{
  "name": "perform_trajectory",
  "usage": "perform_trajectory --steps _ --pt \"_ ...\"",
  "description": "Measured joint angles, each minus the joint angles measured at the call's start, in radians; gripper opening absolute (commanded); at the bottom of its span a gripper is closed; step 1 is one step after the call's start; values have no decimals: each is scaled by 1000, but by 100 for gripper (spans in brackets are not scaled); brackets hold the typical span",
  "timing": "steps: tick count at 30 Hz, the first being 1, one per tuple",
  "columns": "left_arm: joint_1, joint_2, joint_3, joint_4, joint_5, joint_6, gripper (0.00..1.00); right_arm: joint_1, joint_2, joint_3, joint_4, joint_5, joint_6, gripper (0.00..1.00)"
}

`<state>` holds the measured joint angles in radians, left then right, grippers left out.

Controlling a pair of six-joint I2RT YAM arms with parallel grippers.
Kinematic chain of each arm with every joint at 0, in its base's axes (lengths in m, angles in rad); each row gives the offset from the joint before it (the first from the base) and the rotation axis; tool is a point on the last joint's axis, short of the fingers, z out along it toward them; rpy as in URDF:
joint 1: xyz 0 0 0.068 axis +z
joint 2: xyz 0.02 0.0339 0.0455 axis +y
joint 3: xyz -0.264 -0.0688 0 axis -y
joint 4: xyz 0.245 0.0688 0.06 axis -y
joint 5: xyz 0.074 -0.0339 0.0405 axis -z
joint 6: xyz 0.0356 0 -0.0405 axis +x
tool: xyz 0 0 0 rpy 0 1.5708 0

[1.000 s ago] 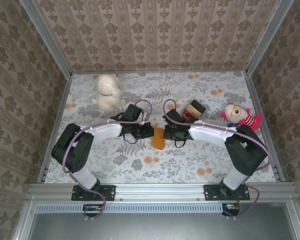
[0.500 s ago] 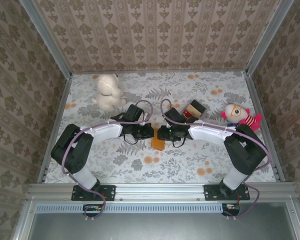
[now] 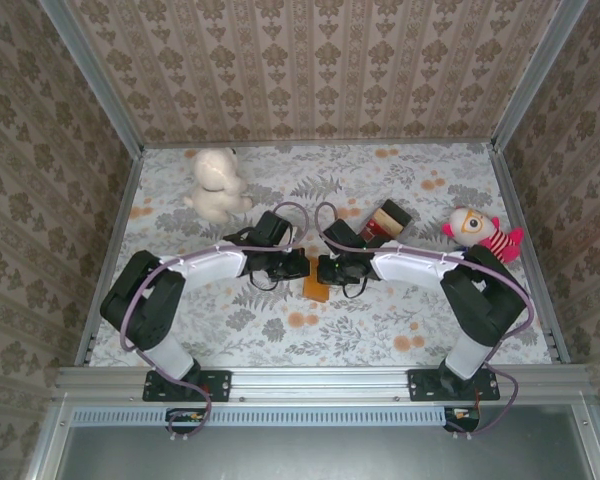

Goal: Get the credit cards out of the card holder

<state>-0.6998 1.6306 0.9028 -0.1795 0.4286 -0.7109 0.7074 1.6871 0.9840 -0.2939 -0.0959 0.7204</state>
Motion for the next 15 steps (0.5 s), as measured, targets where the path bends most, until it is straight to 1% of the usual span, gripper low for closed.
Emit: perform_trajectory --steps 5,7,8,11,12,14,15 --pt "-1 -32 0 -18 -20 -1 5 -5 -16 -8 -71 114 8 8" --pt "-1 -36 0 -19 -26 -1 7 -7 -16 -16 -91 136 8 10" --pt "-1 -36 0 -19 -26 -1 10 -7 -16 -19 -95 139 9 13" --pt "-1 -36 0 -20 -29 -10 28 -7 -16 -23 -104 139 13 26" --pt "-1 -36 0 -23 -34 -12 36 -7 -18 -23 -105 138 11 30" --pt "1 -36 1 -38 -42 -17 47 -8 -24 -23 -106 133 6 32" --pt "2 -36 1 -49 -47 -17 51 -11 -26 -22 -106 125 4 32"
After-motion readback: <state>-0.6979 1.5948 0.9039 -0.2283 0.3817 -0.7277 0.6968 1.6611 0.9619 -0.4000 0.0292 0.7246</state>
